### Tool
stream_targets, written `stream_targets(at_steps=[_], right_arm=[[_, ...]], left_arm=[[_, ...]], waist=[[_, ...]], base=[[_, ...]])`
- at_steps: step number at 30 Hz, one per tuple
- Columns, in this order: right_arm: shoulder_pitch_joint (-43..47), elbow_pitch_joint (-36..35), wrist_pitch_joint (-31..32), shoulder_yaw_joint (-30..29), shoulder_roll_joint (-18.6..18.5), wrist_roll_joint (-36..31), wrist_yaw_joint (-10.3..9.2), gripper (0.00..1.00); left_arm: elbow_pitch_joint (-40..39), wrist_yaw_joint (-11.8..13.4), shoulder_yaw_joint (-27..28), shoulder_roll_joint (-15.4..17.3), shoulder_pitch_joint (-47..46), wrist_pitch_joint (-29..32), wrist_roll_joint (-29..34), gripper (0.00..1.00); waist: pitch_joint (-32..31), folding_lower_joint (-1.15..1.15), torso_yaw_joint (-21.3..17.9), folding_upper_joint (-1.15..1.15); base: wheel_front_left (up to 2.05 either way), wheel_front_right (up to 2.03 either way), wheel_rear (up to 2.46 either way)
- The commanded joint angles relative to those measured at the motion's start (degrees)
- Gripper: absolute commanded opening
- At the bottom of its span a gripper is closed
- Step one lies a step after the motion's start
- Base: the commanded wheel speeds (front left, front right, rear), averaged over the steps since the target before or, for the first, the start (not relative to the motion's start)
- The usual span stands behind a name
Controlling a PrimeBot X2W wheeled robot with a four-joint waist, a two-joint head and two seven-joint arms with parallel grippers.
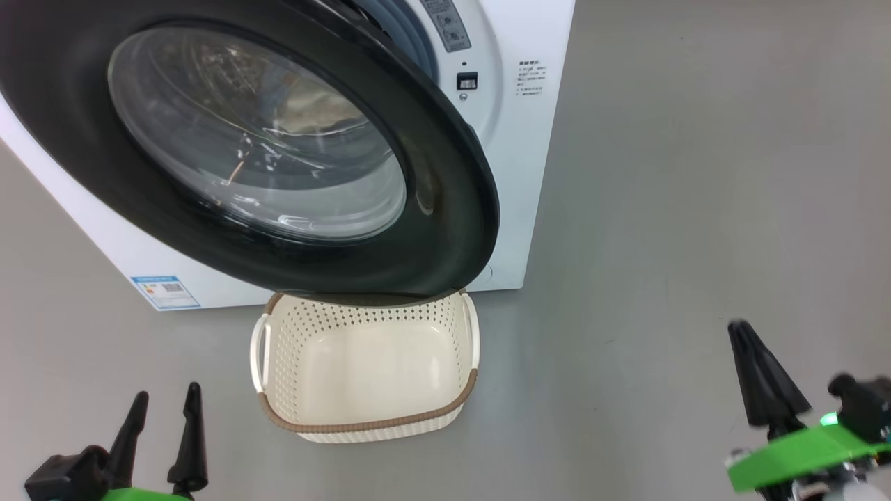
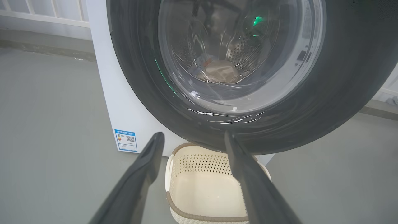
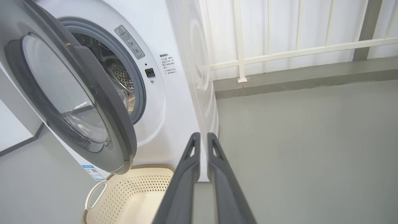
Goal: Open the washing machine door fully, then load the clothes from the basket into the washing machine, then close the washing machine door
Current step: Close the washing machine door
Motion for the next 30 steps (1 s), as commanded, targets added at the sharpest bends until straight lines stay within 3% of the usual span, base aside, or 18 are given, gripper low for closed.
stream_targets(at_steps=[1, 11, 22, 25, 30], right_arm=[[-3.62, -1.03, -0.44, 1.84, -0.23, 1.00, 0.09, 0.00], [-17.74, -4.24, -0.44, 6.96, 2.97, 2.59, 0.09, 0.00], [-27.07, -8.41, -0.44, 20.98, 5.79, 3.96, 0.09, 0.00], [-26.96, -5.84, -0.44, 28.27, 5.94, 3.98, 0.09, 0.00], [-25.57, 1.07, -0.44, 33.60, 5.78, 5.27, 0.09, 0.00]], left_arm=[[-1.76, -0.14, 2.38, 0.67, -0.57, -0.52, 0.07, 1.00], [-3.18, -0.14, 2.46, -0.95, -0.98, -0.52, 0.32, 1.00], [-4.14, -0.14, 0.85, -2.05, -1.59, -0.52, 0.41, 1.00], [-4.07, -0.14, 0.45, -2.65, -1.98, -0.52, 0.24, 1.00], [-3.89, -0.14, -0.35, -3.40, -2.78, -0.52, -0.20, 1.00]], waist=[[-0.07, 0.00, 0.16, 0.00], [-0.04, 0.00, 2.32, 0.00], [0.70, 0.00, 7.05, 0.00], [1.66, 0.00, 8.64, 0.00], [3.14, 0.00, 10.38, 0.00]], base=[[0.00, 0.00, 0.00], [0.00, 0.00, 0.00], [0.00, 0.00, 0.00], [0.00, 0.00, 0.00], [0.00, 0.00, 0.00]])
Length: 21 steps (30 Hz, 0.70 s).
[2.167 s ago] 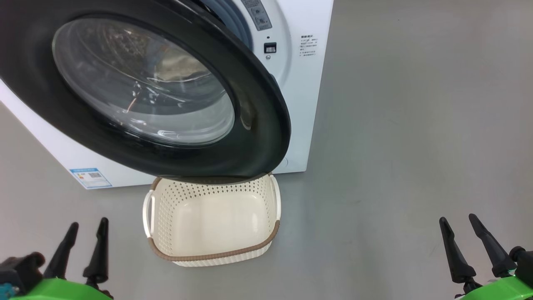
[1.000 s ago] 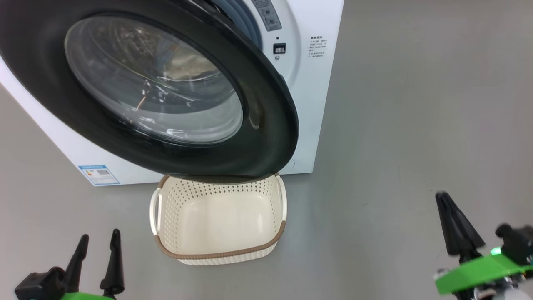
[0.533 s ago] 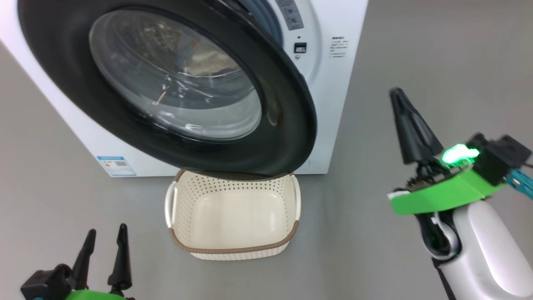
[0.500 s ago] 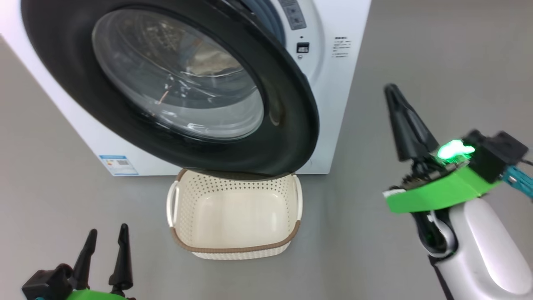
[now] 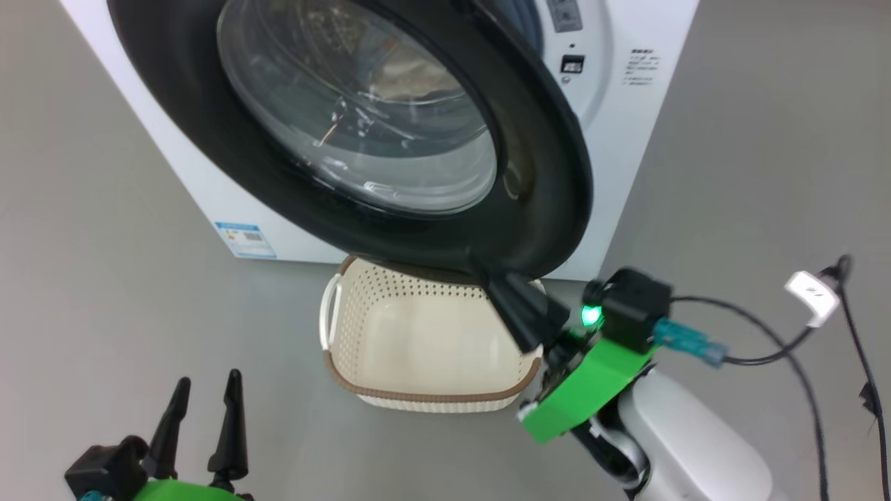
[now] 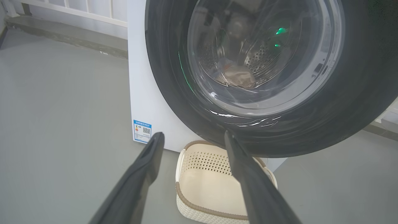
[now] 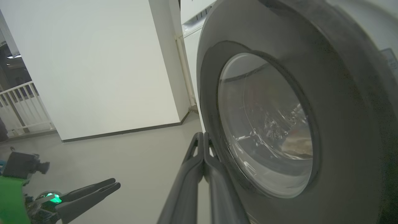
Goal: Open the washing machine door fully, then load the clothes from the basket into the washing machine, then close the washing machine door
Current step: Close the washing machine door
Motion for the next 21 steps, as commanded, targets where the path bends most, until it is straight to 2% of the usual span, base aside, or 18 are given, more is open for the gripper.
stream_targets(at_steps=[1, 4, 8, 21], right_arm=[[0.66, -0.04, -0.26, 1.77, 0.57, 0.81, 0.09, 0.00], [0.82, 3.75, -0.26, 3.42, 0.14, 1.67, 0.09, 0.00], [0.47, 7.38, -0.26, 2.73, -0.01, 2.43, 0.09, 0.00], [-3.11, 11.38, -0.26, -8.97, 0.58, -1.04, 0.09, 0.00]], left_arm=[[-1.26, -0.14, 1.67, 0.59, -2.47, -0.37, -0.14, 1.00], [-1.09, -0.14, 1.30, 0.33, -3.09, -0.37, -0.32, 1.00], [-0.89, -0.14, 1.25, 0.01, -3.77, -0.37, -0.49, 1.00], [-0.66, -0.14, 0.42, -0.42, -6.86, -0.37, -1.11, 1.00]], waist=[[1.26, 0.00, 1.21, 0.00], [2.28, 0.00, 1.87, 0.00], [3.59, 0.00, 2.35, 0.00], [7.99, 0.00, 3.02, 0.00]], base=[[0.00, 0.00, 0.00], [0.00, 0.00, 0.00], [0.00, 0.00, 0.00], [0.00, 0.00, 0.00]])
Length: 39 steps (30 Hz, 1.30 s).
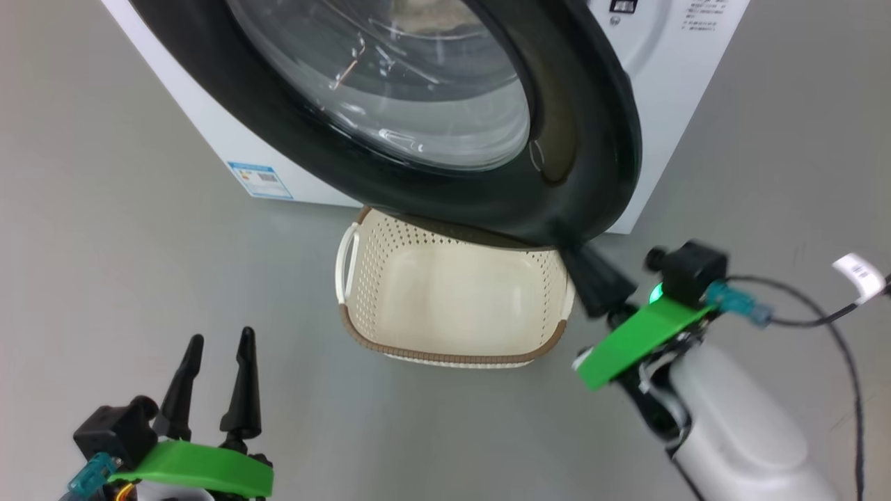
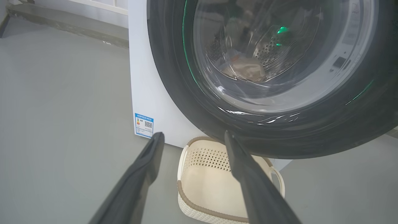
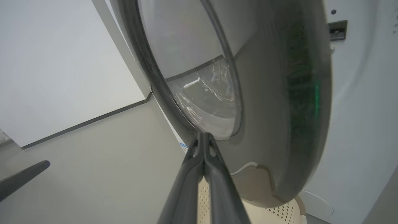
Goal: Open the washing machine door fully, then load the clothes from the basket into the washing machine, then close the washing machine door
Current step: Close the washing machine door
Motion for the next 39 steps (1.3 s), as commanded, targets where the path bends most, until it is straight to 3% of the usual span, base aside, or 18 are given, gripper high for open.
stream_targets(at_steps=[1, 19, 39], right_arm=[[-1.97, -1.49, -0.27, -1.51, 1.11, -1.25, 0.09, 0.00], [-9.65, -2.22, -0.27, -12.07, 0.46, -3.38, 0.09, 0.00], [-23.10, 2.79, -0.27, -24.56, 0.21, -4.19, 0.09, 0.00]], left_arm=[[-1.09, -0.14, 1.66, 0.97, -2.03, -0.37, -0.50, 1.00], [-2.45, -0.14, 0.42, 0.64, -5.82, -0.37, -0.65, 1.00], [-4.09, -0.14, -1.16, -0.11, -9.46, -0.37, -0.96, 1.00]], waist=[[1.18, 0.00, 0.21, 0.00], [6.15, 0.00, 1.41, 0.00], [10.33, 0.00, 4.25, 0.00]], base=[[0.00, 0.00, 0.00], [0.00, 0.00, 0.00], [0.00, 0.00, 0.00]])
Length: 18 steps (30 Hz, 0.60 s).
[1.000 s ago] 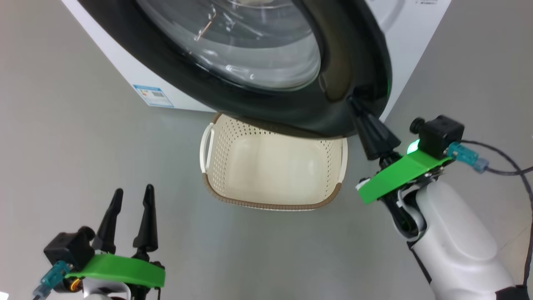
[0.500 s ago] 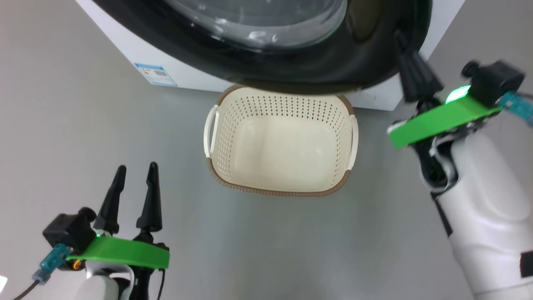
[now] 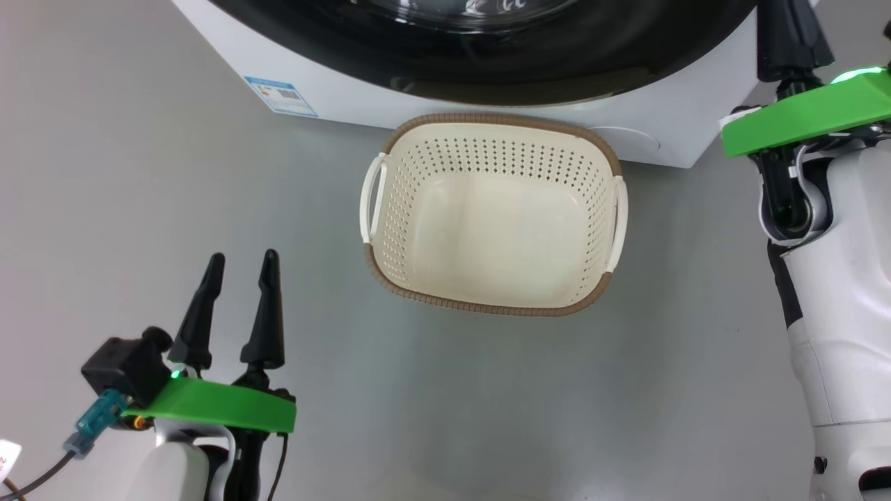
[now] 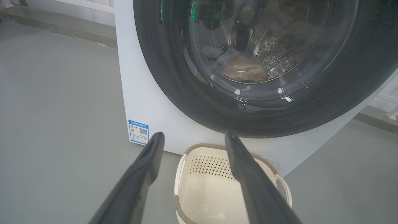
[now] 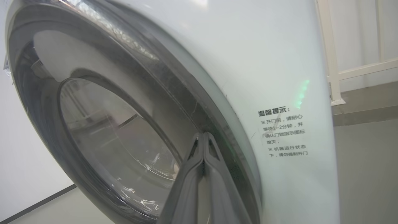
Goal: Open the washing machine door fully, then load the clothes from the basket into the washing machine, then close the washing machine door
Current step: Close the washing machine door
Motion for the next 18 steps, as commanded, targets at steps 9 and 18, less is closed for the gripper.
stream_targets(at_steps=[9, 18], right_arm=[[0.17, -2.13, -0.25, 3.21, 1.20, -1.17, 0.01, 0.00], [10.06, -3.86, -0.25, 6.54, 2.20, -0.59, 0.01, 1.00]], left_arm=[[-1.00, -0.14, 2.00, 1.36, -0.63, -0.37, -0.31, 1.00], [2.22, -0.14, 2.69, 3.15, 0.74, -0.37, -0.45, 1.00]], waist=[[-0.92, 0.00, -0.12, 0.00], [-5.20, 0.00, -2.98, 0.00]], base=[[0.00, 0.00, 0.00], [0.00, 0.00, 0.00]])
